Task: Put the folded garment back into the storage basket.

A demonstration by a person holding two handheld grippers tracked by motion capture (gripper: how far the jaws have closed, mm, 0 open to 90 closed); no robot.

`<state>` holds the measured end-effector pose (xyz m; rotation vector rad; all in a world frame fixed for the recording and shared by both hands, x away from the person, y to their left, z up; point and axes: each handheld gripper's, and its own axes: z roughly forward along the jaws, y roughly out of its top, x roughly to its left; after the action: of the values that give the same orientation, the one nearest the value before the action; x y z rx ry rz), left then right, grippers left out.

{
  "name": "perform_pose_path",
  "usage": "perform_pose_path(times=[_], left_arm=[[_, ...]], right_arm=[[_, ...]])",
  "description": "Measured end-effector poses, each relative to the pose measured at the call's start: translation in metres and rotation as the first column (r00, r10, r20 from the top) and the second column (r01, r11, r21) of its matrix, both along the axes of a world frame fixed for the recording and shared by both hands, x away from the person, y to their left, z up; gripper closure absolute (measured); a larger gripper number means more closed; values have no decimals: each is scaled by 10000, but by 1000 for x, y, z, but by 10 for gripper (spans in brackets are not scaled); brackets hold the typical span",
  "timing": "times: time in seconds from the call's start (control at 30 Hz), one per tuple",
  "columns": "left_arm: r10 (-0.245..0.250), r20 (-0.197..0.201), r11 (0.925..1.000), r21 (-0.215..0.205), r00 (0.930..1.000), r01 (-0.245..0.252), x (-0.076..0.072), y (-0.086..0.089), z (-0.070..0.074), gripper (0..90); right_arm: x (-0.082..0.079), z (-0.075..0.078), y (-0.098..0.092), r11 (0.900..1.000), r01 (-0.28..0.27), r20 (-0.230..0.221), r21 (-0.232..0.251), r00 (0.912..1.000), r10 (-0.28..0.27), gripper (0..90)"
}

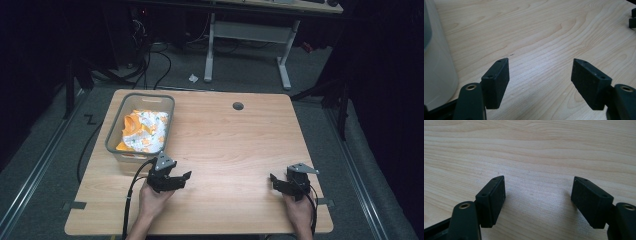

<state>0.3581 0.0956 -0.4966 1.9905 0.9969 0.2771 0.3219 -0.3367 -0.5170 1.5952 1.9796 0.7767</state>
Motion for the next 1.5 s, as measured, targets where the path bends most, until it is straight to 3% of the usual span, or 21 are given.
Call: perform_pose_path(times=[0.57, 1.5], left_arm=[[-13, -293, 9999, 138, 9996, 17, 2, -5, -12, 317], [213, -26, 9940, 1076, 9998, -209, 7, -16, -28, 321]], right_arm=[[0, 0, 0, 10000, 1, 16, 5, 10000, -1, 281], [0, 0, 0, 10000, 2, -3, 9, 10000, -2, 281]])
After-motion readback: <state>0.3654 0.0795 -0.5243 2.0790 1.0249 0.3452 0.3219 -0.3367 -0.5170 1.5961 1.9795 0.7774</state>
